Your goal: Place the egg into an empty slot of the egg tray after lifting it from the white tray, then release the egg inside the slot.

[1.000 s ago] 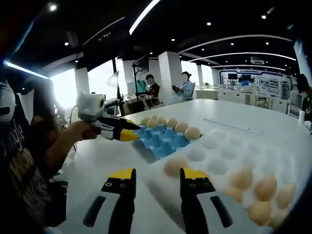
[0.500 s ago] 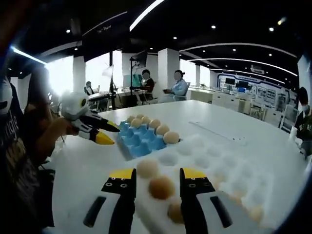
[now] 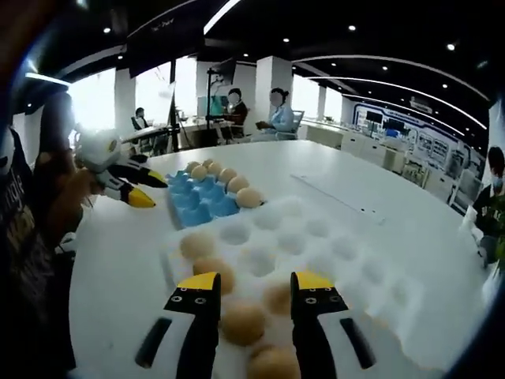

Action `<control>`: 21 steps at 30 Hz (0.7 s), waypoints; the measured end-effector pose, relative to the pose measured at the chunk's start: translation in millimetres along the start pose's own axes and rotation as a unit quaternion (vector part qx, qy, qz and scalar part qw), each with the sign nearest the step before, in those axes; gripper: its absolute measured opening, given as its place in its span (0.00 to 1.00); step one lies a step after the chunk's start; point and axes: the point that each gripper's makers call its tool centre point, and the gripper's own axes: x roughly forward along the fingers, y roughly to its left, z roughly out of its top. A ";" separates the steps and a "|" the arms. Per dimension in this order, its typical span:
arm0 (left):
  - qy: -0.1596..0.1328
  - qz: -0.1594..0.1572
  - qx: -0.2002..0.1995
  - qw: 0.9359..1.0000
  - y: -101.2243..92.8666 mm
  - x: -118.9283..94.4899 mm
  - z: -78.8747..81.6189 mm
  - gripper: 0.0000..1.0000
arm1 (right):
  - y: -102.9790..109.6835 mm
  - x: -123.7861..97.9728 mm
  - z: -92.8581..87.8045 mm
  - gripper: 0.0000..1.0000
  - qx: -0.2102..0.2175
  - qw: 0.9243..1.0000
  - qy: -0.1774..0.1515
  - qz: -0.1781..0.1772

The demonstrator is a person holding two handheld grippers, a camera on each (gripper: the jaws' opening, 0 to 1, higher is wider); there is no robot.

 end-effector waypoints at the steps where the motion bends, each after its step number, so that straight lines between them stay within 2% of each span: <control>1: -0.001 0.000 0.000 1.000 -0.3 -0.2 0.5 0.36 | -1.7 0.4 -1.7 0.37 -0.001 1.000 0.006 -0.001; 3: -0.001 0.000 -0.001 1.000 -1.1 -0.1 0.5 0.36 | -5.7 2.0 -4.3 0.37 -0.002 1.000 0.013 0.001; 9: -0.001 -0.003 -0.004 1.000 -2.2 -0.1 -1.8 0.36 | -18.6 8.5 -7.5 0.37 0.035 0.999 0.023 0.014; 12: -0.002 0.000 -0.006 1.000 -0.8 -1.0 -1.9 0.36 | -13.4 9.9 -12.8 0.36 0.084 0.995 0.046 0.022; 16: -0.005 0.002 -0.009 1.000 0.2 -1.1 -1.1 0.36 | -20.1 12.7 -14.2 0.32 0.083 0.995 0.064 0.006; 19: -0.003 -0.003 -0.006 1.000 -1.9 0.1 -2.8 0.35 | -20.8 14.9 -19.1 0.30 0.079 0.991 0.104 -0.025; 21: -0.003 -0.005 -0.009 1.000 -2.1 0.6 -4.1 0.35 | -11.4 15.9 -22.7 0.30 0.072 0.988 0.126 -0.044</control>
